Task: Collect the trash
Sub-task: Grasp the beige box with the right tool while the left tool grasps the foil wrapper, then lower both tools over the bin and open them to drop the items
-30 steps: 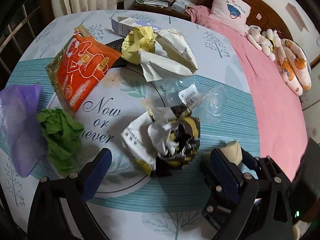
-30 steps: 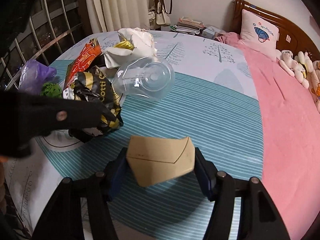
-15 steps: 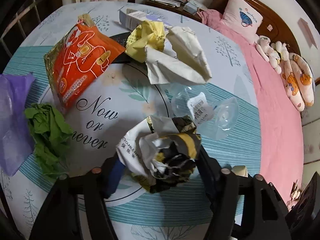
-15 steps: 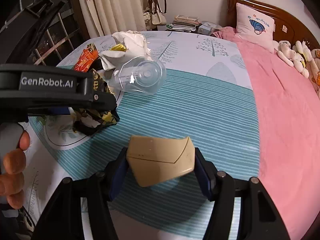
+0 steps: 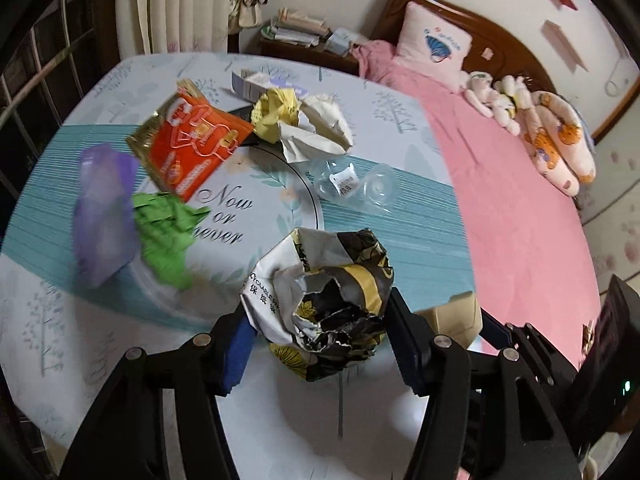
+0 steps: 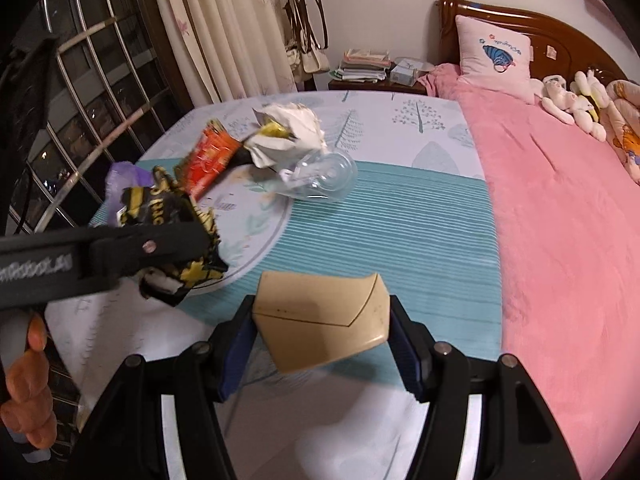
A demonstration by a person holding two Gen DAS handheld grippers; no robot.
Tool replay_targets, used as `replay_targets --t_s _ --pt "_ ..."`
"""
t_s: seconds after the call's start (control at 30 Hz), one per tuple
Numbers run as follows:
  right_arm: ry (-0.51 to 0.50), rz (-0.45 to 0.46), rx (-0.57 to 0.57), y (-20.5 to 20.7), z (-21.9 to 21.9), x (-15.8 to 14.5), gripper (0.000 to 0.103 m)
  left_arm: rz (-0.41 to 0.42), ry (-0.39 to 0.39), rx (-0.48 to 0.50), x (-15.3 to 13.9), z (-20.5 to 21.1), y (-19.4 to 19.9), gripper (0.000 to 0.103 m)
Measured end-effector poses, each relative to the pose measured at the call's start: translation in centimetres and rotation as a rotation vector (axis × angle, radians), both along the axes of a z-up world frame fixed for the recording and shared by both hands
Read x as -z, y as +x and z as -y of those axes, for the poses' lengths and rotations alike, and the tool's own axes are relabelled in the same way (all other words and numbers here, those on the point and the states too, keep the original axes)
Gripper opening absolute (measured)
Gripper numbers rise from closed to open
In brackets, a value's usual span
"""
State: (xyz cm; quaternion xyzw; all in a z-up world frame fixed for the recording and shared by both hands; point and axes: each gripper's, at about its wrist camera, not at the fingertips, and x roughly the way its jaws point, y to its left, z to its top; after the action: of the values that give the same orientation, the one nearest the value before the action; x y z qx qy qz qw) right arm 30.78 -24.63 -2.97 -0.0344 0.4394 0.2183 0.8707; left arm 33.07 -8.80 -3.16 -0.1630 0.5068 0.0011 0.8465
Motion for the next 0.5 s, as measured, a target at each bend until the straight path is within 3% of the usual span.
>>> replay_targets --t_s 0.27,0.5 --pt "0.059 0.032 0.042 -6.7 -0.7 -3.5 0.062 0.062 0.029 0.050 -4.4 -2.6 -8.9 0.059" --pt "0.079 0.040 0.075 -13.8 -1.8 -4.2 0.062 0.087 0.044 0.093 -5.8 -4.4 -16.1 0.059"
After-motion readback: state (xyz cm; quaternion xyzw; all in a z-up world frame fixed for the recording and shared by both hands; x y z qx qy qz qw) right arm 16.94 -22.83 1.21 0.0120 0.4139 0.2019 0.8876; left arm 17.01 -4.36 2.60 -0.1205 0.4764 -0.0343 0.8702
